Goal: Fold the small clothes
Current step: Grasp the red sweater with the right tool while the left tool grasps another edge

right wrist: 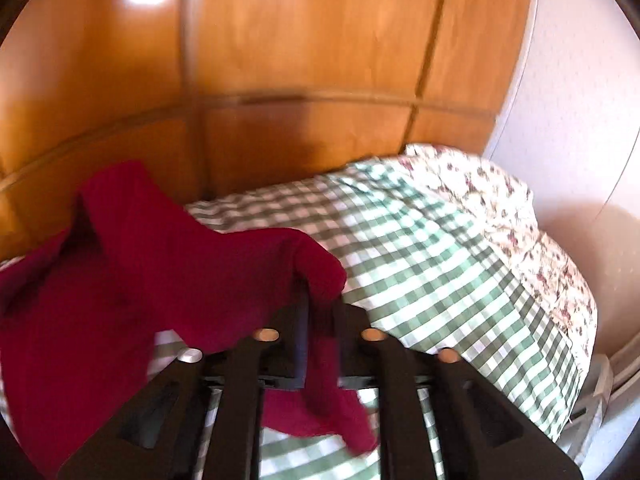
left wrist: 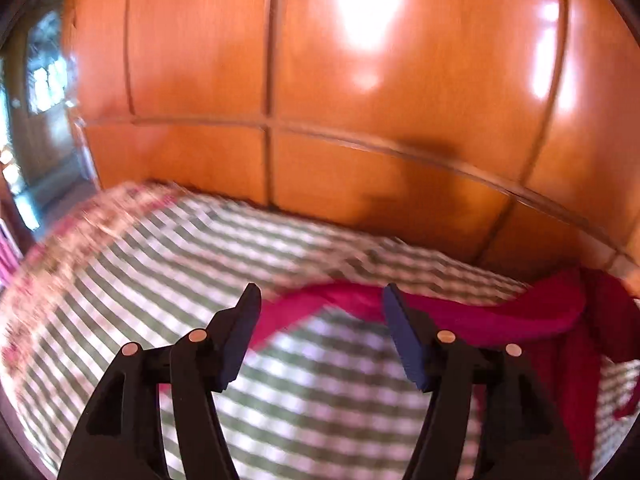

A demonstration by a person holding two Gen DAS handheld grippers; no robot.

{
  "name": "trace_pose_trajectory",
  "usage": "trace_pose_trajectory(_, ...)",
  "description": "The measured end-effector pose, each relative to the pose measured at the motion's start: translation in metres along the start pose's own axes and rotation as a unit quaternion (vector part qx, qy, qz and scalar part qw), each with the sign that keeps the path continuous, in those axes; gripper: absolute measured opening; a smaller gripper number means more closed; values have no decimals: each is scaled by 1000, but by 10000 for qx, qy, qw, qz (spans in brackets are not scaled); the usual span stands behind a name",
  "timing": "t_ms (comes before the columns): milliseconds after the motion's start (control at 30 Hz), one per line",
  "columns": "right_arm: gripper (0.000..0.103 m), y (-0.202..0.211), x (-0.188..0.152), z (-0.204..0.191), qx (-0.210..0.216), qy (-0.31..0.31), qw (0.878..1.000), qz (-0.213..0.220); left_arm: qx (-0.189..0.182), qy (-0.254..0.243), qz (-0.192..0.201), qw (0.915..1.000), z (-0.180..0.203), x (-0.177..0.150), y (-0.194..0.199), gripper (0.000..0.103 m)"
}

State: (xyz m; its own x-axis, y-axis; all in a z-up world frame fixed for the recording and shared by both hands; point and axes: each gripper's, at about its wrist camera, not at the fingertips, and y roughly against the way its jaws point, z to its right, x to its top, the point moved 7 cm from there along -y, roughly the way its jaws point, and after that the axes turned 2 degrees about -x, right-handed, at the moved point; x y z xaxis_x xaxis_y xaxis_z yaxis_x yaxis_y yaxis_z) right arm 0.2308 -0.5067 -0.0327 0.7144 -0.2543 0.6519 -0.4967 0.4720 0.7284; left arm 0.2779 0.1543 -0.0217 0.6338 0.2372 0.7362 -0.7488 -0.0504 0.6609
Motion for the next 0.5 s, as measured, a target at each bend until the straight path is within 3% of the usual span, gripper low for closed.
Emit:
trace_pose_trajectory(33,76,-5,0,3,-52,-93,9999,-31,-262,21,-107,9996,7,-14,2,61)
trace_pose_trajectory(67,79,-4,-1,5,-66,-157,9999,27,-510,-11,-245,9984,16,-30,3,61)
trace_pose_trajectory(167,79,0,-22,-3,216,-194,9996,-52,-1210,-76,-713,9901,42,-78,5,55)
trace_pose_trajectory(300,79,24,-74,-36,1190,29,9920,-422,-2159,73,-1492,9649,82,-140,3,52)
trace_pose_trajectory(367,76,39,-109,-58,1854,92,9793,-804,-2461,84,-1798,9524,105,-164,2,52)
trace_pose_trajectory(500,63,61,-172,-100,2686,328,9517,-1451,-2922,443,-2205,9295,138,-187,-6,52)
